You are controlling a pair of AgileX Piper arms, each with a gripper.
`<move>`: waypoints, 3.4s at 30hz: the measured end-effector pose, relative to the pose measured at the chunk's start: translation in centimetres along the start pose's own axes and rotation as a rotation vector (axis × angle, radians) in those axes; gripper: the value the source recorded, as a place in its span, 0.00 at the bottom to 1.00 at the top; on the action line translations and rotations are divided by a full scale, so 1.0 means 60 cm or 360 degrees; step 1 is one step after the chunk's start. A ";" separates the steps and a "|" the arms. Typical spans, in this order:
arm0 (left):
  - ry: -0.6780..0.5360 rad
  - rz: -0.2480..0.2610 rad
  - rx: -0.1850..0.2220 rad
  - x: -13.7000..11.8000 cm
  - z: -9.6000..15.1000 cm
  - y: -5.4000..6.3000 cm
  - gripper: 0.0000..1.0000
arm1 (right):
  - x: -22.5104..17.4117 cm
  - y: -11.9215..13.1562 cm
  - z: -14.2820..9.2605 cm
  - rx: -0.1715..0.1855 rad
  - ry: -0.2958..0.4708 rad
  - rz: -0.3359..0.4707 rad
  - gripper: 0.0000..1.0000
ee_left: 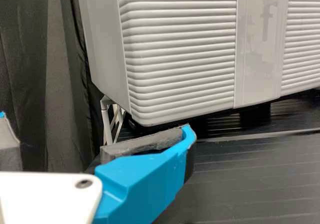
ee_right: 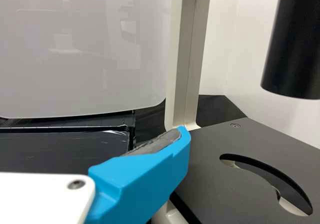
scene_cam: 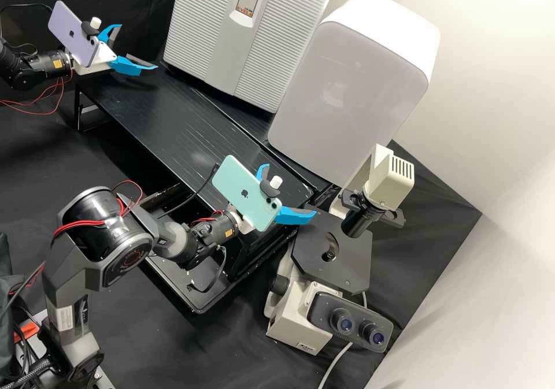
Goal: Open the incubator door
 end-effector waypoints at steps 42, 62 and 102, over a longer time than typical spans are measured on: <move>-0.0411 0.0268 0.0011 0.117 -0.035 0.167 1.00 | 0.000 0.000 0.000 0.0000 -0.0002 -0.0002 1.00; -0.0649 0.0283 0.0058 0.155 0.074 0.248 1.00 | 0.000 0.000 0.000 0.0000 -0.0002 -0.0002 1.00; -0.0603 0.0273 -0.0181 0.141 0.097 0.238 0.00 | 0.000 0.000 0.000 0.0000 -0.0002 -0.0002 1.00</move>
